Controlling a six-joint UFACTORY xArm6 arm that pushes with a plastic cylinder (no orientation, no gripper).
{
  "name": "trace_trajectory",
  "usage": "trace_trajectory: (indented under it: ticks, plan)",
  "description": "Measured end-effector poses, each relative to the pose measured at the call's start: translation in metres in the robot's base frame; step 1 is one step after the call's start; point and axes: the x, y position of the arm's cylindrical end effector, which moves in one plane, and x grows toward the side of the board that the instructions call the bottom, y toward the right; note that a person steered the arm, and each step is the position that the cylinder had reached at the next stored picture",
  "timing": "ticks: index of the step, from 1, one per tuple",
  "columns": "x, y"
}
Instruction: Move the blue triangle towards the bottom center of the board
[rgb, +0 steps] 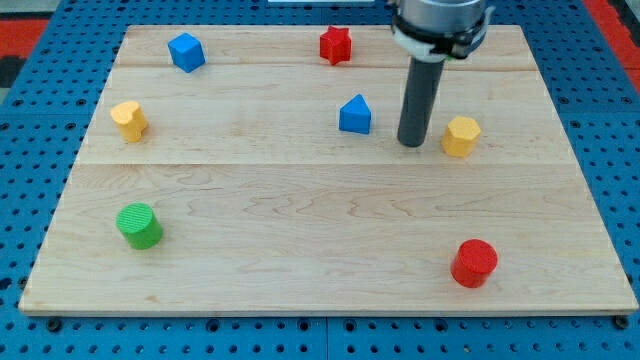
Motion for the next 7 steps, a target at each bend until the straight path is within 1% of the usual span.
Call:
trace_trajectory:
  ticks: [1,2,3,4,5,6,7]
  plan:
    - [-0.039,-0.013]
    - [-0.036,-0.054]
    - [0.027,-0.136]
    - [0.018,-0.132]
    - [-0.013,-0.149]
    - [0.009,-0.199]
    - [0.055,-0.171]
